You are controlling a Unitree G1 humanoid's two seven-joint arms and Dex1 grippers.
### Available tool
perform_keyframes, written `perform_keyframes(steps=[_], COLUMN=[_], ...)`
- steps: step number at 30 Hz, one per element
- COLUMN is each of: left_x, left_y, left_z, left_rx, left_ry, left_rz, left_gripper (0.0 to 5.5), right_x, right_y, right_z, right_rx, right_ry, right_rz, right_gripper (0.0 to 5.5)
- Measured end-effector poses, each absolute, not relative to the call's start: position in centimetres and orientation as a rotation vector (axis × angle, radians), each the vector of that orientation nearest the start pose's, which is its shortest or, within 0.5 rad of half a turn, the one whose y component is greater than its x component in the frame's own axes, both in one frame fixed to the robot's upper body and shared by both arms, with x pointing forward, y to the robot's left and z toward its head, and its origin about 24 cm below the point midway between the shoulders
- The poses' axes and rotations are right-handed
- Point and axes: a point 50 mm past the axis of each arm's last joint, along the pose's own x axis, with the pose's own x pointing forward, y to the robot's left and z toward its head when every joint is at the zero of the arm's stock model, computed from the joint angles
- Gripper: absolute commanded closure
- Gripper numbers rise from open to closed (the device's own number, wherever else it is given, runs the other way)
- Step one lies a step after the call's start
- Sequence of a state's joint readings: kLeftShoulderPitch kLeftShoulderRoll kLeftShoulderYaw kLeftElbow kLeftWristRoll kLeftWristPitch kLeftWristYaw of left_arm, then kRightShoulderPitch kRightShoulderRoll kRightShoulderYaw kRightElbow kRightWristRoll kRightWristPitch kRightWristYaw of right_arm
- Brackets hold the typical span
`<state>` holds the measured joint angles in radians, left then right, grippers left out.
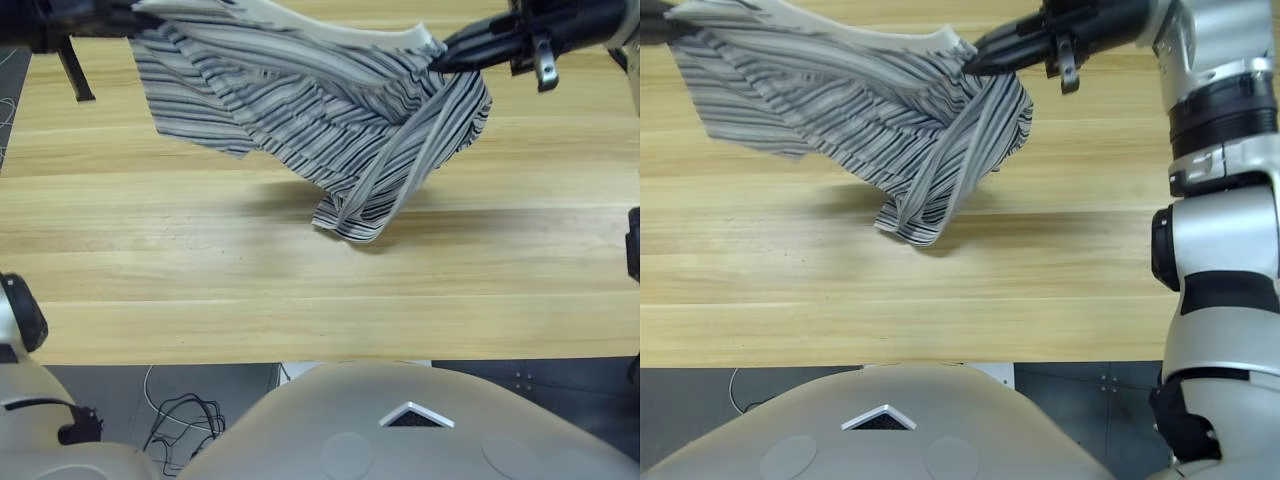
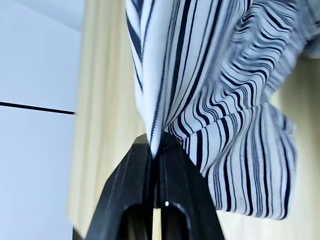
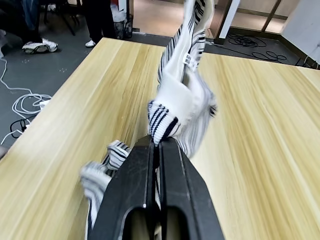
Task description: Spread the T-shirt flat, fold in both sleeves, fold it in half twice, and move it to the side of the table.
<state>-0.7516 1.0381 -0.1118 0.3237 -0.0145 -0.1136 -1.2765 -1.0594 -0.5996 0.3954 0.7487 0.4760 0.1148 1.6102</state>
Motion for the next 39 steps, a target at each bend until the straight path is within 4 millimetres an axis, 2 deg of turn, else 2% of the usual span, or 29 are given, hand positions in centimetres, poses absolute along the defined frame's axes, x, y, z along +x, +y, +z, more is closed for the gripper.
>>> perform_keyframes(steps=[3,6,8,11,15,19,20,22,23,24,27,30,32,34,35,36,39], left_x=[32.0,32.1,32.4,34.1,37.4,40.7,41.1,41.9,42.3,42.4,41.5,39.9,39.1,39.5,40.0,40.8,42.3], left_y=[26.4,25.9,25.8,25.2,24.6,24.3,24.1,24.0,23.6,23.3,22.3,21.6,21.4,21.1,20.9,20.8,21.3], left_z=[24.7,24.4,23.9,23.4,23.9,21.3,21.3,22.9,25.2,26.7,34.5,40.0,41.6,40.9,39.6,37.5,28.3], left_rx=[1.150,1.165,1.175,1.171,1.219,1.227,1.220,1.210,1.184,1.170,0.995,0.840,0.814,0.839,0.876,0.932,1.062], left_ry=[0.165,0.152,0.159,0.143,0.135,0.244,0.241,0.193,0.124,0.075,-0.199,-0.431,-0.524,-0.523,-0.492,-0.436,-0.223], left_rz=[-0.941,-0.966,-0.955,-0.892,-0.687,-0.407,-0.332,-0.127,0.030,0.106,0.364,0.489,0.515,0.453,0.400,0.332,0.073], left_gripper=[5.38,5.38,5.38,5.38,5.38,5.38,5.38,5.38,5.38,5.38,5.38,5.38,5.38,5.38,5.38,5.38,5.38], right_x=[36.1,36.4,37.3,38.5,40.1,41.6,41.9,42.7,43.2,43.3,42.9,41.0,40.1,40.4,40.8,41.3,42.2], right_y=[-15.2,-15.1,-15.1,-14.8,-13.9,-13.5,-13.3,-12.8,-12.2,-12.0,-11.7,-11.8,-11.7,-10.8,-10.2,-9.7,-9.8], right_z=[19.7,20.1,19.6,18.9,18.4,17.5,17.8,19.7,22.0,23.6,32.1,38.3,40.3,39.4,37.9,35.7,26.7], right_rx=[-0.275,-0.286,-0.350,-0.423,-0.485,-0.535,-0.542,-0.567,-0.577,-0.576,-0.569,-0.613,-0.619,-0.629,-0.651,-0.673,-0.675], right_ry=[0.191,0.174,0.183,0.189,0.197,0.226,0.212,0.134,0.048,-0.006,-0.312,-0.588,-0.690,-0.656,-0.606,-0.533,-0.245], right_rz=[1.633,1.616,1.501,1.343,1.092,0.768,0.701,0.518,0.388,0.320,0.054,-0.109,-0.098,0.081,0.180,0.292,0.631], right_gripper=[5.40,5.40,5.40,5.40,5.40,5.40,5.40,5.40,5.40,5.40,5.40,5.40,5.40,5.40,5.40,5.40,5.40])
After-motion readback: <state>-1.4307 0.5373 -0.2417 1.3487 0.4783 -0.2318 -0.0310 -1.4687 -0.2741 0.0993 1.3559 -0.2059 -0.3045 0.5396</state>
